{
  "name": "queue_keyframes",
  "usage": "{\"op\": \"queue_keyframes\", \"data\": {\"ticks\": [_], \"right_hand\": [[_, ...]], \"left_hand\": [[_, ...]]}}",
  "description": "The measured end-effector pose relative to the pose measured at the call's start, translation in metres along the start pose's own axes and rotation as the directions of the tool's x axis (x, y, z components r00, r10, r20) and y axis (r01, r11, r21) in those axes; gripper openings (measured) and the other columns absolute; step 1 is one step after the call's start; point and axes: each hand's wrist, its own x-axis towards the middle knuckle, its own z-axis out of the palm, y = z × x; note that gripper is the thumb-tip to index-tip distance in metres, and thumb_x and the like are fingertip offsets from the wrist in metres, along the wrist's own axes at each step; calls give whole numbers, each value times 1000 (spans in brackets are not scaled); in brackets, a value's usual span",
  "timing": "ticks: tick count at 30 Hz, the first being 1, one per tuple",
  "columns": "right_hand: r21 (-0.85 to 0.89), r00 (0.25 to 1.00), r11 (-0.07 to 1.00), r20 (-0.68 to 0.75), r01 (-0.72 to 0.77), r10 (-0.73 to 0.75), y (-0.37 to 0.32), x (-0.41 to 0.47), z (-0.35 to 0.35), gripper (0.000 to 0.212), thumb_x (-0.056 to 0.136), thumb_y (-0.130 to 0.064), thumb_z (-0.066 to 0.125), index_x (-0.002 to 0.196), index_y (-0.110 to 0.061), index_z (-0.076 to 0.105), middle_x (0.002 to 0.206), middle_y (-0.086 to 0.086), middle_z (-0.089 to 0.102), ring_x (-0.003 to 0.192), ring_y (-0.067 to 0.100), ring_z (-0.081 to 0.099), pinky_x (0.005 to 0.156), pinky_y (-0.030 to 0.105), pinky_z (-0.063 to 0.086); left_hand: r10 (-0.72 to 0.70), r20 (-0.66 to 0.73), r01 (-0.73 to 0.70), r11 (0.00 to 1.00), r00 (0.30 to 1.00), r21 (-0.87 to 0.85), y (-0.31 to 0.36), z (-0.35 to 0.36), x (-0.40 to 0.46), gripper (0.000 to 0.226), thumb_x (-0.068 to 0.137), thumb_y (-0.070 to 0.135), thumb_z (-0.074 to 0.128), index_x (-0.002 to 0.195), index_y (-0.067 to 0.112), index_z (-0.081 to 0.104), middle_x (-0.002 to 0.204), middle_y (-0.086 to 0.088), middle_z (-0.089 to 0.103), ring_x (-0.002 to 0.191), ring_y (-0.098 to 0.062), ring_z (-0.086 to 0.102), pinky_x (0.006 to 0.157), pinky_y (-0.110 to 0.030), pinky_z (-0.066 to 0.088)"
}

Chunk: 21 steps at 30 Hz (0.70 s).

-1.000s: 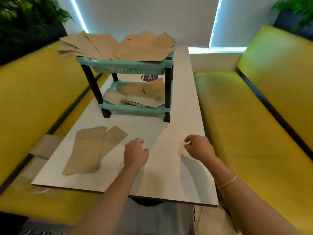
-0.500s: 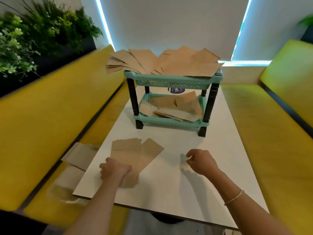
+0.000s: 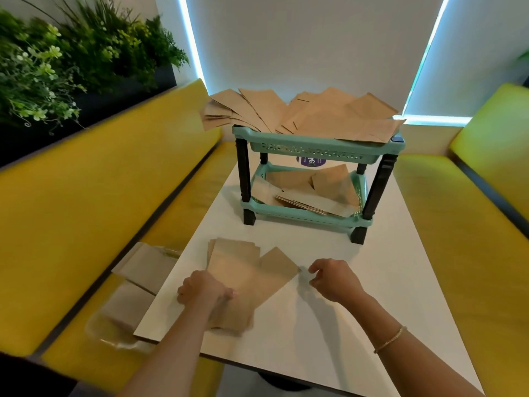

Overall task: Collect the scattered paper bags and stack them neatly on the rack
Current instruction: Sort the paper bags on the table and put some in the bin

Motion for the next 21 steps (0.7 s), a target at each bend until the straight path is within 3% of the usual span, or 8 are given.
{"op": "queue_keyframes", "data": {"ticks": [3, 5, 7, 10, 12, 14, 18, 21], "right_hand": [[-3, 1000, 1000, -3, 18, -18, -4, 3, -2, 30, 87, -20, 60, 117, -23, 62, 112, 2, 64, 98, 18, 60, 79, 26, 50], [-3, 999, 999, -19, 42, -43, -8, 4, -5, 35, 88, -21, 59, 122, -22, 58, 114, 2, 63, 100, 19, 60, 80, 27, 50], [13, 995, 996, -53, 85, -84, -12, 5, -9, 48, 86, -24, 62, 132, -23, 48, 122, 4, 58, 107, 20, 57, 87, 30, 50], [73, 989, 988, -70, 133, -128, -15, 4, -15, 70, 81, -30, 70, 141, -24, 35, 135, 5, 46, 122, 24, 45, 99, 34, 42], [61, 985, 985, -75, 163, -158, -14, 4, -20, 62, 81, -31, 70, 136, -23, 43, 130, 4, 51, 120, 24, 45, 98, 34, 40], [104, 981, 979, -98, 175, -165, -9, 2, -27, 36, 83, -29, 68, 116, -18, 60, 111, 5, 63, 104, 22, 54, 89, 32, 45], [229, 992, 967, -79, 116, -100, 9, -7, -45, 11, 88, -21, 61, 97, -16, 66, 87, 0, 63, 84, 17, 54, 72, 24, 41], [149, 995, 988, -93, 39, -25, 27, -13, -58, 15, 90, -12, 55, 100, -10, 66, 88, 5, 62, 85, 18, 53, 72, 24, 41]], "left_hand": [[131, -104, -138, 988, 986, -67, 3, 2, -9, 50, 74, 40, 77, 110, 14, 55, 114, -6, 62, 103, -23, 57, 83, -31, 43], [247, -148, -270, 949, 957, -163, 4, 3, -12, 27, 77, 32, 75, 92, 18, 57, 104, -5, 66, 90, -21, 59, 76, -28, 43], [367, -124, -388, 876, 922, -287, 5, 4, -17, 21, 76, 23, 76, 79, 19, 55, 90, -3, 66, 81, -18, 56, 69, -25, 43], [524, -90, -520, 780, 847, -349, 13, 5, -28, 18, 76, 19, 77, 89, 16, 65, 87, 4, 63, 87, -13, 59, 76, -21, 46], [596, -68, -572, 724, 800, -386, 20, 4, -37, 22, 76, 20, 77, 95, 12, 68, 87, 6, 62, 86, -8, 57, 73, -13, 43], [644, -49, -599, 677, 764, -428, 28, 4, -43, 22, 77, 24, 76, 95, 13, 68, 84, 7, 62, 82, -5, 56, 62, -5, 38], [610, -34, -549, 686, 792, -478, 38, 9, -46, 25, 82, 46, 65, 92, 24, 66, 93, 5, 69, 89, -12, 62, 75, -18, 46], [390, -112, -405, 875, 914, -266, 46, 15, -28, 49, 81, 50, 65, 117, 17, 58, 115, -3, 60, 107, -19, 54, 85, -27, 45]]}}
